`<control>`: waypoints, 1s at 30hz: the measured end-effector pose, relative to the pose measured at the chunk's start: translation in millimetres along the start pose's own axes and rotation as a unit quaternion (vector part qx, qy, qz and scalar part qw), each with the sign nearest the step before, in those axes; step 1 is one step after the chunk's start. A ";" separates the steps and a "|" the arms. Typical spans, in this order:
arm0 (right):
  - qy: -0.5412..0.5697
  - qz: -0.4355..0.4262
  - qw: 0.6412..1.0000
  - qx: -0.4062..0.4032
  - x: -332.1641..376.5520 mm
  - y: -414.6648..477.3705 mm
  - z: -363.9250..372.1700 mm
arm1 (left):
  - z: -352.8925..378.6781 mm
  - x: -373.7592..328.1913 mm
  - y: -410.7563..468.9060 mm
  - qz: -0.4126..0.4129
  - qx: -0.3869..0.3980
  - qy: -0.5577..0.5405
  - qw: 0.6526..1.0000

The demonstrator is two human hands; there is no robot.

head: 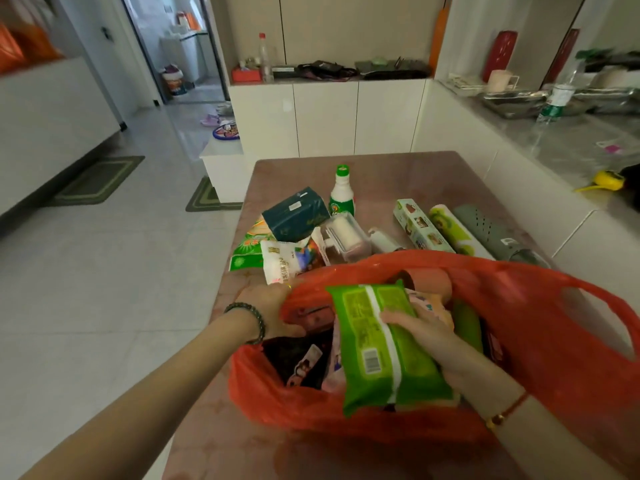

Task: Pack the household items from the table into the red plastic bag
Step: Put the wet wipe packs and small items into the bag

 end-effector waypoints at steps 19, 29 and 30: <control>-0.406 -0.146 0.890 -0.151 -5.4 29.9 52.6 | -16.2 32.0 2.6 -0.017 0.014 -0.398 0.917; -0.203 -0.290 0.909 -0.220 96.6 54.1 -63.4 | -76.5 11.2 55.6 -0.047 -0.037 -0.428 0.902; -0.208 -0.279 0.908 -0.233 104.1 69.8 -76.0 | -80.6 1.3 66.9 -0.042 -0.048 -0.432 0.899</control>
Point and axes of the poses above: each hand's wrist, its own y-axis towards the middle knuckle, its own z-axis out of the palm, x = y × z, the point moved 5 cm from there along y, towards the middle knuckle, and after that the axes turned 6 degrees about -y, right-handed, at the moved point
